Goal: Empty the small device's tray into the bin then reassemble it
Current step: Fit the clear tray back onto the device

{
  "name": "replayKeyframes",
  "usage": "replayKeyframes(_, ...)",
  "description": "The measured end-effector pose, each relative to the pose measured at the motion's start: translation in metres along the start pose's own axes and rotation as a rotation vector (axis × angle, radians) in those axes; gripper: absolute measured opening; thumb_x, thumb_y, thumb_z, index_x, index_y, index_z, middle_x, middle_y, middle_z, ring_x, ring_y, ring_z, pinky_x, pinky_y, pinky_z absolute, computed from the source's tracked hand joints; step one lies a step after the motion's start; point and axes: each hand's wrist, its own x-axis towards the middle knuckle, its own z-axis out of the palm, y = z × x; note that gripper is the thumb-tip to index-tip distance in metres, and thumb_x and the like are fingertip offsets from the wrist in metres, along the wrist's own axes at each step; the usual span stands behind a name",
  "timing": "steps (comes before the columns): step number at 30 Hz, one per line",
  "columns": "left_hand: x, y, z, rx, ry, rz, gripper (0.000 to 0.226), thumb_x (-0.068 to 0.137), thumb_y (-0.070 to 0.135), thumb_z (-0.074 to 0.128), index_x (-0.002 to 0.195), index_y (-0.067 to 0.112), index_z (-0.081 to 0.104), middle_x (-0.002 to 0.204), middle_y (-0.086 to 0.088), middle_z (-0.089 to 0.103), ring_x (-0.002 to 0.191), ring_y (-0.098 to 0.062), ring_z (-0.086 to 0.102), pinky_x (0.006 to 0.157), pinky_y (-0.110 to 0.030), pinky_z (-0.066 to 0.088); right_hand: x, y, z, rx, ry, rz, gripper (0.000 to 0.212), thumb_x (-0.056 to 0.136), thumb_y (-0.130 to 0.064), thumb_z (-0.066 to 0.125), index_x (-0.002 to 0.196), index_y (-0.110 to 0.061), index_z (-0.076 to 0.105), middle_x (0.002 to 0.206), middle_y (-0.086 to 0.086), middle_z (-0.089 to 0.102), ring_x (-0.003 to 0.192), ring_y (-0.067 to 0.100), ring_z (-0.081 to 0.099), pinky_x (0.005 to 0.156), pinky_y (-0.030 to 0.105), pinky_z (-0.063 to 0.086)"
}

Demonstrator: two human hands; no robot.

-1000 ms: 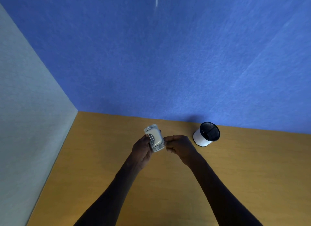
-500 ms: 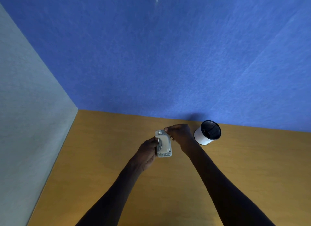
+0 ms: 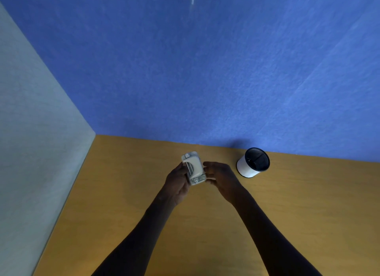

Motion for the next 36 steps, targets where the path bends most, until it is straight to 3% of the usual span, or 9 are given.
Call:
replayKeyframes(4,-0.001,0.004,0.003,-0.076,-0.017,0.036,0.026,0.098,0.001,0.045,0.119,0.001,0.061,0.090,-0.010,0.073,0.066,-0.012,0.072,0.049,-0.019,0.055,-0.008,0.021,0.000,-0.146,-0.142,-0.062,0.030,0.080,-0.005,0.067,0.110,-0.005,0.072,0.083,0.009,0.069,0.076,0.017,0.061,0.072,0.031,0.052)
replayKeyframes(8,-0.002,0.002,0.006,-0.046,-0.012,0.063,0.027,0.099,0.004,0.043,0.120,0.001,0.060,0.079,-0.009,0.065,0.059,-0.014,0.064,0.044,-0.020,0.049,-0.007,0.028,0.012,-0.187,0.018,-0.120,0.030,0.073,-0.007,0.079,0.102,-0.009,0.072,0.082,0.012,0.074,0.076,0.023,0.067,0.078,0.047,0.059)
replayKeyframes(13,-0.002,0.000,0.011,-0.048,0.014,0.080,0.025,0.099,0.005,0.042,0.115,0.005,0.062,0.083,-0.011,0.060,0.059,-0.015,0.060,0.041,-0.020,0.045,-0.004,0.032,0.019,-0.274,0.139,-0.180,0.038,0.073,-0.005,0.080,0.109,-0.005,0.068,0.083,0.016,0.077,0.070,0.026,0.073,0.073,0.050,0.061)
replayKeyframes(20,-0.002,-0.004,0.016,-0.094,0.006,0.071,0.031,0.099,0.006,0.042,0.126,0.005,0.058,0.092,-0.012,0.061,0.070,-0.016,0.054,0.041,-0.016,0.045,-0.007,0.032,0.024,-0.539,0.206,-0.357,0.042,0.082,-0.010,0.074,0.121,-0.007,0.058,0.099,0.008,0.072,0.080,0.017,0.068,0.062,0.028,0.054)
replayKeyframes(24,-0.001,0.000,0.014,-0.081,-0.031,0.099,0.027,0.097,0.001,0.044,0.117,0.004,0.062,0.092,-0.011,0.072,0.077,-0.018,0.070,0.055,-0.022,0.056,-0.007,0.020,0.017,-0.421,0.022,-0.237,0.044,0.076,-0.011,0.079,0.113,-0.027,0.061,0.096,-0.006,0.071,0.080,0.005,0.070,0.062,0.018,0.055)
replayKeyframes(27,-0.003,0.002,0.013,-0.017,-0.059,0.098,0.029,0.096,-0.002,0.042,0.121,-0.001,0.057,0.079,-0.013,0.070,0.065,-0.019,0.069,0.047,-0.022,0.054,-0.006,0.014,0.010,-0.320,-0.054,-0.183,0.050,0.079,-0.025,0.078,0.126,-0.025,0.061,0.104,-0.003,0.072,0.093,0.013,0.071,0.074,0.030,0.060)
replayKeyframes(29,-0.002,0.002,0.012,0.013,-0.052,0.101,0.031,0.095,-0.003,0.044,0.123,-0.001,0.057,0.085,-0.015,0.069,0.070,-0.022,0.069,0.054,-0.027,0.056,-0.005,0.012,0.010,-0.239,-0.037,-0.199,0.048,0.086,-0.033,0.072,0.131,-0.024,0.059,0.110,0.001,0.073,0.099,0.019,0.071,0.079,0.038,0.060)
replayKeyframes(33,0.003,-0.002,0.007,0.010,-0.035,0.074,0.030,0.094,0.001,0.049,0.121,-0.001,0.061,0.097,-0.020,0.070,0.082,-0.028,0.069,0.067,-0.036,0.058,-0.005,0.012,0.010,-0.153,0.070,-0.175,0.037,0.090,-0.029,0.069,0.127,-0.022,0.064,0.099,0.000,0.077,0.084,0.010,0.074,0.063,0.023,0.056)
replayKeyframes(36,0.009,-0.002,0.004,-0.022,0.031,0.057,0.024,0.094,0.014,0.056,0.112,0.006,0.069,0.095,-0.014,0.072,0.081,-0.027,0.069,0.070,-0.040,0.054,-0.002,0.014,0.009,-0.174,0.106,-0.145,0.034,0.088,-0.026,0.071,0.121,-0.019,0.064,0.091,0.001,0.078,0.077,0.011,0.075,0.060,0.025,0.057)
